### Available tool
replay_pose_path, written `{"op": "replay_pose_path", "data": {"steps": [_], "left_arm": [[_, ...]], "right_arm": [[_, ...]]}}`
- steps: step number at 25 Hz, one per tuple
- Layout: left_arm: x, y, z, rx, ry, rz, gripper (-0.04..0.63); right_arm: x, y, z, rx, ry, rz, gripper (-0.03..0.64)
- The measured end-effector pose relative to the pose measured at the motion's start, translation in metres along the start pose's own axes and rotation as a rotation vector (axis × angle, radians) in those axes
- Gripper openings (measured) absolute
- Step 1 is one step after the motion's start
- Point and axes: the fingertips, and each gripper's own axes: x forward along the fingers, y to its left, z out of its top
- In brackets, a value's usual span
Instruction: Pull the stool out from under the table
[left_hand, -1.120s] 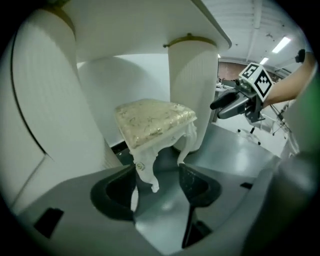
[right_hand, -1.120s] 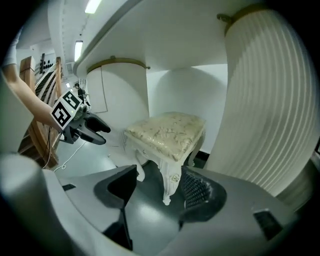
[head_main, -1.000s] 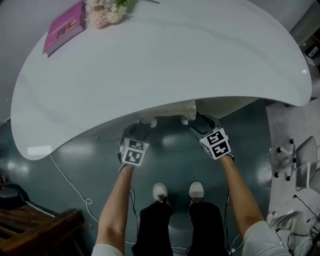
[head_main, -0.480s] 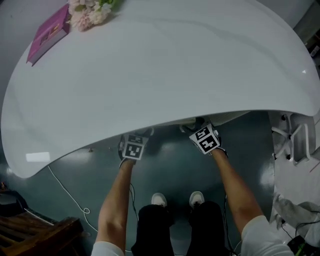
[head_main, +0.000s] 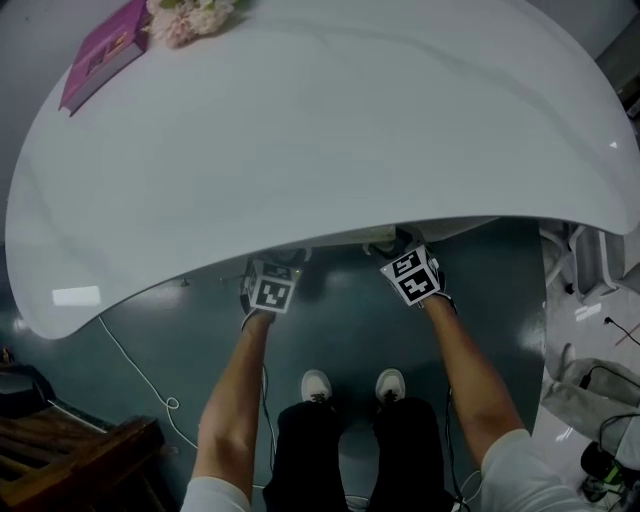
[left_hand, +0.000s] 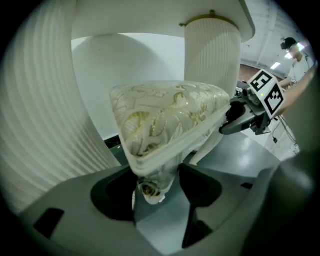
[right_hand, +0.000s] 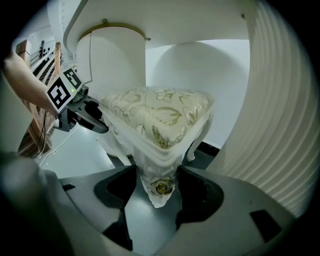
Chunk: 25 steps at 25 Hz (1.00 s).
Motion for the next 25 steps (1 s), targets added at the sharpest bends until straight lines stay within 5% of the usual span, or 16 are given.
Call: {"op": "replay_pose_path", "data": {"steps": [12,25], "left_arm": [[-0.052,-0.075,-0.062,-0.066,0.075,-0.105,0.272],[-0.093,-0.139,-0.116,-0.113,0.126,-0.093,0.272]], "right_arm": [[-0.062,0.057,-0.058,-0.037,0.090,0.038,0.276],[-0.113,0.103,-0.113,-0.007,0.145,0.107,0.276]]}}
